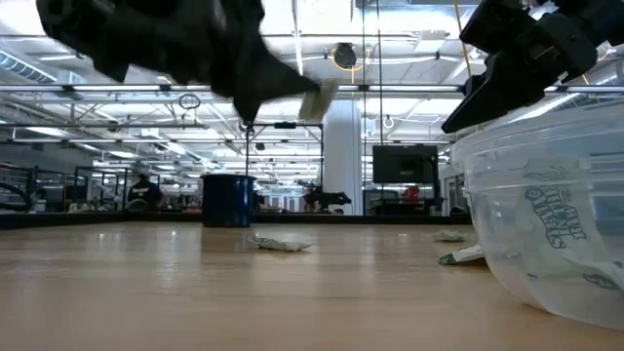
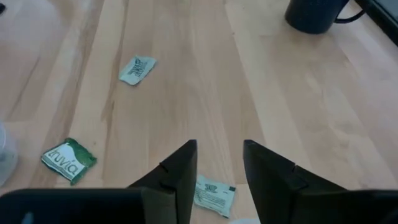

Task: Pick and place items into bin
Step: Put the white stevia packet into the bottom bin

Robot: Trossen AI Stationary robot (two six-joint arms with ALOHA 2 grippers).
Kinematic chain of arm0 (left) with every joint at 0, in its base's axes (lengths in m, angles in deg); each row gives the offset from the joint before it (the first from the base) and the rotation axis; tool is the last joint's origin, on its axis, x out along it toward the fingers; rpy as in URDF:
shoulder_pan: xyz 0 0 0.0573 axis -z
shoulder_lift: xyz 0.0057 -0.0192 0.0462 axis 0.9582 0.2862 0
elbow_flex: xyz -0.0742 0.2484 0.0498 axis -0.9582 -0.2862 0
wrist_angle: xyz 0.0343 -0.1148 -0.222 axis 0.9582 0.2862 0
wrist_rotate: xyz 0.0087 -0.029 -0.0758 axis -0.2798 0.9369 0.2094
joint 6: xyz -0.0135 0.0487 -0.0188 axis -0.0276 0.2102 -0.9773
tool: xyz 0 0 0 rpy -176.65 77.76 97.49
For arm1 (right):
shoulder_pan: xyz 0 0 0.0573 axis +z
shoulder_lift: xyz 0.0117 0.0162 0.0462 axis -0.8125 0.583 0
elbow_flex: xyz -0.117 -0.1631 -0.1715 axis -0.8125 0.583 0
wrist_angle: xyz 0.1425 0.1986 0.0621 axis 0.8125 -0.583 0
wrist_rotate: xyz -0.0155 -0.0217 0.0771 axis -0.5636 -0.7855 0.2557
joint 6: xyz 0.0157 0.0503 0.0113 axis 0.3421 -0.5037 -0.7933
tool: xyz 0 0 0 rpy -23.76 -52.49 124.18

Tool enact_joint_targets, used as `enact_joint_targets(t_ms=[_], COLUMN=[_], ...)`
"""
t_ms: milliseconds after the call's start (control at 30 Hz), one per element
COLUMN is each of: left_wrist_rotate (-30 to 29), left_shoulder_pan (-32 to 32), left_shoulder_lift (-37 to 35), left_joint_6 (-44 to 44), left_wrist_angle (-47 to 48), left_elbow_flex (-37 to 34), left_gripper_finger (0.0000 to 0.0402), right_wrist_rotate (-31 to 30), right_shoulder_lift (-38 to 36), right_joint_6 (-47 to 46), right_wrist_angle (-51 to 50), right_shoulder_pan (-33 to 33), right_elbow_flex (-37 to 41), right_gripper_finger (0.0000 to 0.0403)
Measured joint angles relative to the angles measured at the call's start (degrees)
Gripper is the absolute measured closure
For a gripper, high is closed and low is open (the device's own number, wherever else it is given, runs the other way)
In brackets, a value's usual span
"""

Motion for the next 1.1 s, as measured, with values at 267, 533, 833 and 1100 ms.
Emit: enact_joint_targets(t_ms=[267,533,833,1100], left_wrist_rotate=[6.6,8.0,7.8,6.7], left_shoulder_pan=[8.1,12.7,13.5,13.3], left_shoulder_lift=[4.4,17.7,32.6,33.6], left_joint_6=[3.2,5.8,-2.6,-5.1], left_wrist_angle=[7.1,18.1,27.2,31.1], left_elbow_flex=[15.9,34.8,47.3,48.2], left_gripper_finger=[0.04,0.0401,0.0401,0.038], right_wrist_rotate=[-2.9,-2.8,-2.8,-2.7], right_shoulder_lift=[0.1,0.1,0.1,0.1], right_joint_6=[0.0,-2.2,-7.7,-7.8], right_wrist_angle=[2.2,2.8,2.5,2.6], right_shoulder_pan=[-0.3,-0.1,-0.1,-0.1], right_elbow_flex=[0.0,0.0,0.0,0.0], right_gripper_finger=[0.0278,0.0281,0.0281,0.0283])
